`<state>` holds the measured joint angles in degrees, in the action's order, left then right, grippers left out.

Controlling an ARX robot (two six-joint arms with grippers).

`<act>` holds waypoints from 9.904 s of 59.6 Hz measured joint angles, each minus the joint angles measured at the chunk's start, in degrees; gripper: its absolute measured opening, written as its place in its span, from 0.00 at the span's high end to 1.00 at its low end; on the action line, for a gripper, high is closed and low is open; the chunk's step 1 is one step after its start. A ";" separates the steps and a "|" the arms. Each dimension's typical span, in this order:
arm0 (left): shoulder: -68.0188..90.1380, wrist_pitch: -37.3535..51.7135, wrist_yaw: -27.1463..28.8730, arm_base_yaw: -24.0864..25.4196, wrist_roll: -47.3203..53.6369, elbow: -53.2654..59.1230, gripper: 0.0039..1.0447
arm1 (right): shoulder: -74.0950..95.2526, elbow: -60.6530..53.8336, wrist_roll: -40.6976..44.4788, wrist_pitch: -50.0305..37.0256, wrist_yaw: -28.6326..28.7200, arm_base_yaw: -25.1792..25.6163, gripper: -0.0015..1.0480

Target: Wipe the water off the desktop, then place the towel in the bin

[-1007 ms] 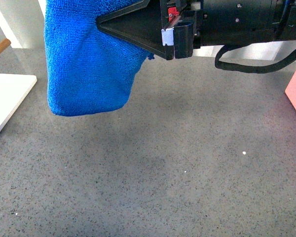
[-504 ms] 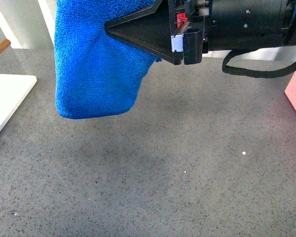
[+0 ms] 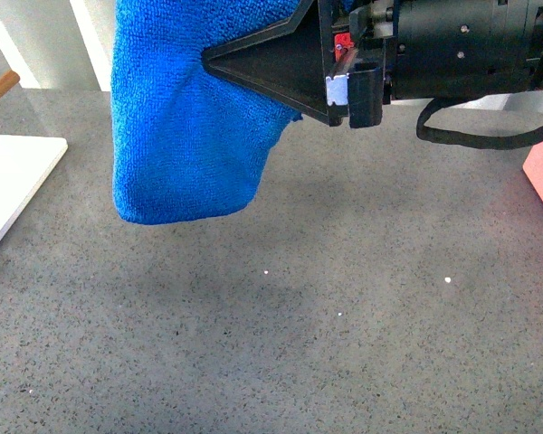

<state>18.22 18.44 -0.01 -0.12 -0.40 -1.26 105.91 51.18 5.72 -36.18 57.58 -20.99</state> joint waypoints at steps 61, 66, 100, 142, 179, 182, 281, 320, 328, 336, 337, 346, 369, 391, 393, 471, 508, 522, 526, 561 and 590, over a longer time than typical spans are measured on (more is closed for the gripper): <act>-17.99 -18.40 0.00 0.00 0.00 -0.02 0.58 | -6.82 -4.92 6.73 16.15 -8.26 3.02 0.96; -17.99 -18.40 0.00 0.00 -0.02 -0.02 0.42 | -9.09 -5.11 11.21 27.74 -12.55 5.09 0.96; -17.99 -18.40 0.00 0.00 0.13 -0.02 0.06 | 6.69 2.08 20.52 57.07 -43.41 11.37 0.96; -18.03 -18.40 0.00 0.00 0.15 -0.02 0.06 | 26.84 29.75 18.47 55.34 -59.19 8.83 0.96; -18.03 -18.40 0.00 0.00 0.15 -0.02 0.06 | 15.91 11.21 19.39 49.35 -47.78 -1.51 0.96; -18.03 -18.40 0.00 0.00 0.13 -0.02 0.06 | 14.19 8.24 19.41 49.09 -47.78 -0.85 0.96; -18.03 -18.40 0.00 0.00 0.15 -0.02 0.06 | -32.44 7.52 23.45 55.89 -76.85 25.33 0.96; -18.03 -18.40 0.00 0.00 0.15 -0.02 0.06 | -16.20 11.15 15.17 60.85 -66.79 40.17 0.96; -18.03 -18.40 0.00 0.00 0.15 -0.02 0.06 | -15.43 11.28 10.27 62.60 -64.89 38.84 0.91; -18.03 -18.40 0.00 0.00 0.15 -0.02 0.06 | -15.23 11.28 8.66 62.71 -63.91 38.21 0.73; -18.03 -18.40 0.00 0.00 0.15 -0.02 0.06 | -15.23 11.28 8.57 62.71 -63.89 38.18 0.71; -18.03 -18.40 0.00 0.00 0.15 -0.02 0.06 | -15.23 11.28 7.96 62.71 -63.93 38.14 0.51; -18.03 -18.40 0.00 0.00 0.15 -0.02 0.06 | -15.23 11.28 7.61 62.73 -63.91 38.14 0.07; -18.03 -18.40 0.00 0.00 0.15 -0.02 0.06 | -14.10 13.27 5.49 67.47 -61.70 38.32 0.07; -18.03 -18.40 0.00 0.00 0.15 -0.02 0.06 | -13.09 15.02 4.11 71.76 -60.61 38.45 0.07; -18.08 -18.43 0.00 0.00 0.15 -0.02 0.06 | -11.45 13.51 0.20 72.72 -62.55 40.13 0.07; -18.14 -18.43 0.00 0.00 0.15 -0.02 0.06 | -20.81 -19.21 -3.28 -3.96 -39.01 40.28 0.42; -18.16 -18.43 0.02 0.00 0.15 -0.02 0.06 | -32.85 -32.87 -4.28 -18.45 -44.02 34.25 0.84; -18.14 -18.43 0.00 0.00 0.15 -0.02 0.06 | -35.56 -36.02 -4.31 -18.01 -45.81 32.79 0.97; -18.12 -18.43 -0.02 0.00 0.15 -0.02 0.06 | -58.45 -49.29 -4.31 -8.68 -56.41 21.42 0.97; -18.16 -18.43 0.00 0.00 0.15 -0.02 0.06 | -80.67 -49.72 -4.70 11.02 -57.11 21.20 0.97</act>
<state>0.05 0.01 -0.01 -0.12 -0.25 -1.28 25.23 1.45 1.02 -25.17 0.47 0.21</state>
